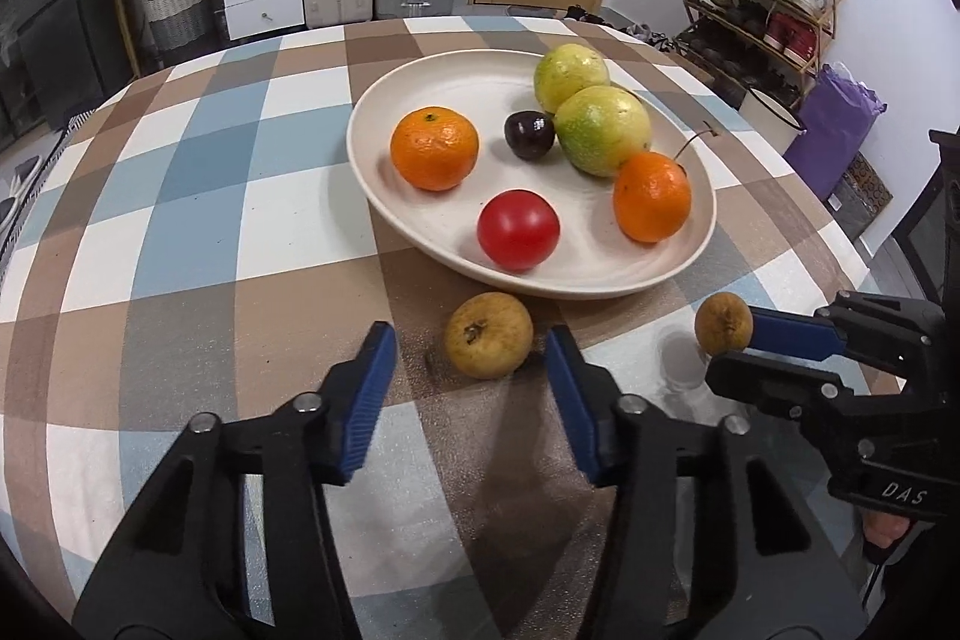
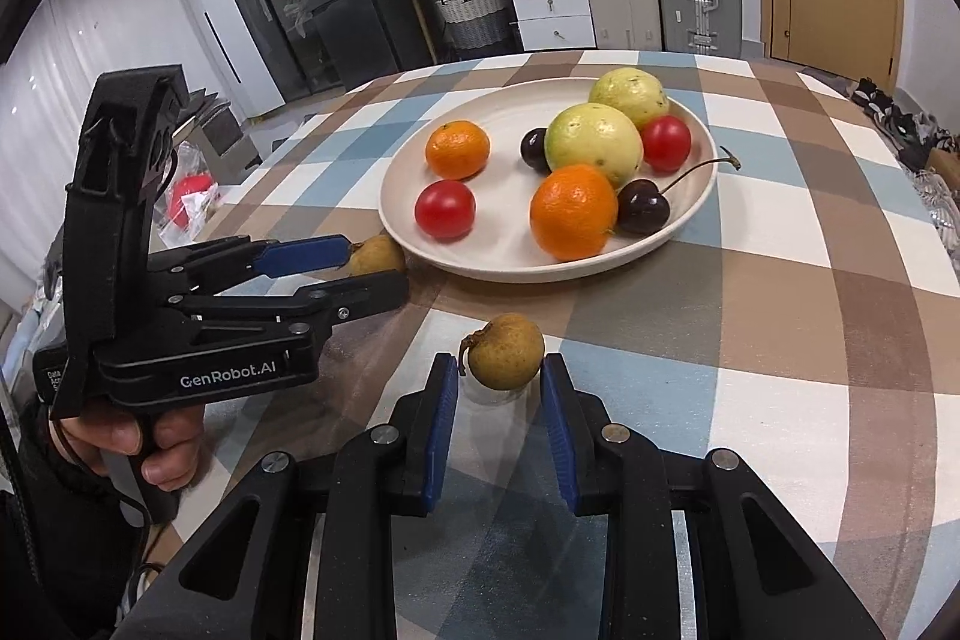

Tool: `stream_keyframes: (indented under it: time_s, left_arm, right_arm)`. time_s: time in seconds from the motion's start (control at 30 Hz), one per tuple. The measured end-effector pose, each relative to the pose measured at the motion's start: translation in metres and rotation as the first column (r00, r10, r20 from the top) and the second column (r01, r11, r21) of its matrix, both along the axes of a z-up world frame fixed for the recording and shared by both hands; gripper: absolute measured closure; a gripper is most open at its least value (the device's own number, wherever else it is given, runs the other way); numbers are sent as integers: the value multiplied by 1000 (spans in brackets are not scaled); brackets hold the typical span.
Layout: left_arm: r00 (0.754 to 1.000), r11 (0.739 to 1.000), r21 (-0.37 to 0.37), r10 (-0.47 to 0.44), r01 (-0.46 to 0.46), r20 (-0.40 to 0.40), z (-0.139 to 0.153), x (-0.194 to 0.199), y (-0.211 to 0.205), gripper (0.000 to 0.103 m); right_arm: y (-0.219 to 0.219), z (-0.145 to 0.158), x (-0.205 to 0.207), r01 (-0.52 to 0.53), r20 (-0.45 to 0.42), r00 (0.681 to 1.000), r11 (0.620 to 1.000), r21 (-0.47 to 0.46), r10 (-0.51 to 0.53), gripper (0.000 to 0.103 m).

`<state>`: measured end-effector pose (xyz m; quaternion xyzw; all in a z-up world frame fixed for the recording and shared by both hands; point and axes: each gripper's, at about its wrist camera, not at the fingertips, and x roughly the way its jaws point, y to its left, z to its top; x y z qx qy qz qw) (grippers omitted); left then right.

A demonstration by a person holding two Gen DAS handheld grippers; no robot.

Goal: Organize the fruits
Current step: 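Grasp the other small brown pear with the left tool while the right tool holds its pear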

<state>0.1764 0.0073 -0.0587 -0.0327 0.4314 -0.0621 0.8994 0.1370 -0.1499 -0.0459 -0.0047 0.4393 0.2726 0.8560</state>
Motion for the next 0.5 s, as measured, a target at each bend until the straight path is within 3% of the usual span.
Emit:
stream_keyframes:
  time_s: [0.07,0.1,0.5]
  left_arm:
    - [1000,1000,-11,-16,16,0,0,0,-1,75]
    - [1000,999,-20,-25,25,-3,0,-1,0,78]
    - [999,999,-27,-27,28,41,16,-20,1,78]
  right_arm:
    - [-1,1,0,3,1,1000,1000,3,-3,74]
    - [-1,1,-1,3,3,1000,1000,3,-3,74]
    - [-1,11,-4,8,30,1000,1000,1,-8,74]
